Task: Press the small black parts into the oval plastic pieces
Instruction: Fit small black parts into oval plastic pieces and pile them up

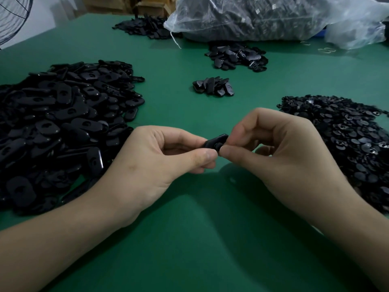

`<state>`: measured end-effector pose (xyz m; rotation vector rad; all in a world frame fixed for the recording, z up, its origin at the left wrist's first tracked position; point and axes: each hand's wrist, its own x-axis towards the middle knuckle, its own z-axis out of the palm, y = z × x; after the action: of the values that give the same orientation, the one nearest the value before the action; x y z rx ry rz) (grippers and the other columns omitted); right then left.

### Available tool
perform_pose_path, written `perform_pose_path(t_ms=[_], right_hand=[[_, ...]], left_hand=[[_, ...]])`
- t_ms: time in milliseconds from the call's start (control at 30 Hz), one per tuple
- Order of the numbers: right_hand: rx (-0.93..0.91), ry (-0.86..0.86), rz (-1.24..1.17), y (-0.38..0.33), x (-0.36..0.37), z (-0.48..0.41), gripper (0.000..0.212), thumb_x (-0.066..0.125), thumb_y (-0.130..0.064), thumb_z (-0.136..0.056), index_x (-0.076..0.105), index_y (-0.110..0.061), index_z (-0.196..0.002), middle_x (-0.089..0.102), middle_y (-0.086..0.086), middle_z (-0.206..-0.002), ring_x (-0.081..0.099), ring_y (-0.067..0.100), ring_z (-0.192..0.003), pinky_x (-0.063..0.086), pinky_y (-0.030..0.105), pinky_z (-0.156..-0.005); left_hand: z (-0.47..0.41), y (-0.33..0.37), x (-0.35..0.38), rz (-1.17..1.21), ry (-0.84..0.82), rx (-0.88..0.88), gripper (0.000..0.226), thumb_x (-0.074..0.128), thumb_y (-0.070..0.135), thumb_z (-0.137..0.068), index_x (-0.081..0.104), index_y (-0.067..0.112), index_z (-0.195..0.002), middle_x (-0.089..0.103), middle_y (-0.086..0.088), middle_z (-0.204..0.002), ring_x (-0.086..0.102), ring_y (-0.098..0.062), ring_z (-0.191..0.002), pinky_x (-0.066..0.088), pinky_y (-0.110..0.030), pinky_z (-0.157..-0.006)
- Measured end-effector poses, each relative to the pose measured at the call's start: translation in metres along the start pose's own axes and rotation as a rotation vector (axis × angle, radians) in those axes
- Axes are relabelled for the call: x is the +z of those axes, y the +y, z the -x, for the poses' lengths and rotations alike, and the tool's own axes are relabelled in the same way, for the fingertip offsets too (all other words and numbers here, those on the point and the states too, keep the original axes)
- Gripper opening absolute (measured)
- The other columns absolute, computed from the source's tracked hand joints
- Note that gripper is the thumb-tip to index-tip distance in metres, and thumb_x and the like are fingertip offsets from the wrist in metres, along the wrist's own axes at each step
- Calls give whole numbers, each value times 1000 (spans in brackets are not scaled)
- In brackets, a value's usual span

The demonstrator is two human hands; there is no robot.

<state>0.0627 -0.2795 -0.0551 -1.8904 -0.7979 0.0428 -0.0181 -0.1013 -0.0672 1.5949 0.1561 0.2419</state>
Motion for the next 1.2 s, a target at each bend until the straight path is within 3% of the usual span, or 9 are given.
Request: perform_pose_path(t_ms=[100,167,700,833,1033,1200], right_hand=[[-61,17,127,-2,0,1,19,83,-20,-79,66,-26,-75,70,-12,-75,61,13,-69,39,14,-60],[-95,27,194,-5,0,1,20,82,-19,-79,65,-28,-74,68,-16,-73,60,11,-69,38,10,-60],[-138,20,332,-7,-2,3,21,81,-20,-79,63,-30,-81,65,-19,-71,61,6,-75,39,8,-63],[-168,24,388,-7,-2,5,21,81,-21,-79,62,-30,-82,66,-19,-74,61,7,-77,40,11,-65],[-199,-14,471,-9,-3,6,24,79,-22,-81,59,-35,-87,61,-21,-79,58,6,-80,45,26,-67],[-257,-32,534,-11,-2,7,24,79,-20,-82,61,-32,-92,57,-18,-80,58,17,-80,50,42,-71]], left_hand=[[1,0,0,-18,0,2,16,80,18,-71,82,13,-86,79,-7,-78,78,-17,-75,58,-16,-67],[1,0,1,-27,3,2,16,80,19,-71,82,13,-86,79,-8,-78,78,-17,-75,58,-16,-68],[3,-2,1,-100,2,27,13,83,22,-74,82,18,-86,79,-2,-79,78,-14,-76,58,-17,-71],[4,-2,0,-147,-8,12,12,83,17,-78,82,23,-88,80,0,-79,77,-13,-75,58,-16,-72],[3,-1,1,-135,-25,5,15,84,18,-75,82,23,-89,80,0,-79,76,-7,-72,55,-13,-69],[2,-4,0,-163,-32,3,12,84,16,-78,82,19,-89,80,1,-80,77,-9,-77,55,-12,-71]])
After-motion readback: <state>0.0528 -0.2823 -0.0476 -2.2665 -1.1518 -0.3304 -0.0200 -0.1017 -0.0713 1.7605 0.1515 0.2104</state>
